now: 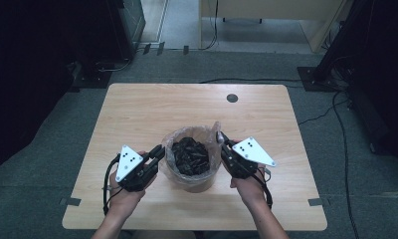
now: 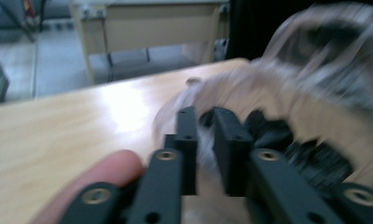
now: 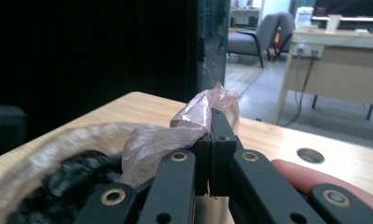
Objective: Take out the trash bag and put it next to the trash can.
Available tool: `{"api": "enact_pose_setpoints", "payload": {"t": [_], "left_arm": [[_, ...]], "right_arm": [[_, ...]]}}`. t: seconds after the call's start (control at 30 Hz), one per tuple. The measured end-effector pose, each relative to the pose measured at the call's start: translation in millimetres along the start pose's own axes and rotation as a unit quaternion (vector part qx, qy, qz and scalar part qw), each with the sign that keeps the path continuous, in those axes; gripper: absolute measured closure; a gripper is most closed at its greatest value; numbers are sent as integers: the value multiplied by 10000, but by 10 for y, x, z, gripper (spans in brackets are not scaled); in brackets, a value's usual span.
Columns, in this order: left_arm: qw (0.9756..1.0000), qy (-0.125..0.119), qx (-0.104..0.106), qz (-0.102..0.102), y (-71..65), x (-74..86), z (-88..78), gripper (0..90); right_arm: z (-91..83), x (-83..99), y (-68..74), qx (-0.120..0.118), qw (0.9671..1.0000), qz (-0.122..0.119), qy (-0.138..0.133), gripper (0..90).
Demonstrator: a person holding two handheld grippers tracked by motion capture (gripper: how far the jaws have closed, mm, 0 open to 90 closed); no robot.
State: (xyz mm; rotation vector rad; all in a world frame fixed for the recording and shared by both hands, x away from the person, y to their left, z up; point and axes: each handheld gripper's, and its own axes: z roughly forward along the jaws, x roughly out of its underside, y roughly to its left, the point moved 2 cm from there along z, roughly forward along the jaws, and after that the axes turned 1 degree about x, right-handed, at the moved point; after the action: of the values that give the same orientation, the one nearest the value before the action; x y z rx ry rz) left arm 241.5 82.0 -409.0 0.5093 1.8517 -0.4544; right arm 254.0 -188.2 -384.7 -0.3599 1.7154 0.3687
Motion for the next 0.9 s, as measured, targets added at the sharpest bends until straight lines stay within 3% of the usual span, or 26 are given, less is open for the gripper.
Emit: {"api": "enact_pose_setpoints", "payload": {"t": [0.03,0.07,0.1,0.2,0.3,0.53,0.63,0.73,0.83,0.9], "left_arm": [[9998,84,-82,-144,57,82,5,712],[9984,232,-232,-467,153,230,29,640],[9970,311,-319,-631,195,311,52,609],[9939,544,-405,-866,261,510,102,537],[9938,703,-406,-766,261,606,95,498],[9949,703,-203,-689,241,682,29,470],[9947,758,-250,-642,218,638,99,465],[9933,1016,-236,-505,185,648,238,466],[9925,1089,-230,-511,171,663,343,539],[9937,985,-169,-502,171,634,356,680]], "right_arm": [[9,-22,25,-29,10000,-57,-17,900],[23,-40,55,-59,10000,-68,-28,900],[29,-38,60,-66,10000,-66,-23,900],[55,-10,47,-20,10000,8,-2,900],[57,17,15,25,9999,106,15,900],[25,34,-45,78,9999,148,34,900],[27,42,-47,66,9998,149,59,900],[40,50,-26,39,9999,140,74,900],[56,54,1,11,9999,114,90,900],[66,55,12,-1,9999,89,100,900]]}}
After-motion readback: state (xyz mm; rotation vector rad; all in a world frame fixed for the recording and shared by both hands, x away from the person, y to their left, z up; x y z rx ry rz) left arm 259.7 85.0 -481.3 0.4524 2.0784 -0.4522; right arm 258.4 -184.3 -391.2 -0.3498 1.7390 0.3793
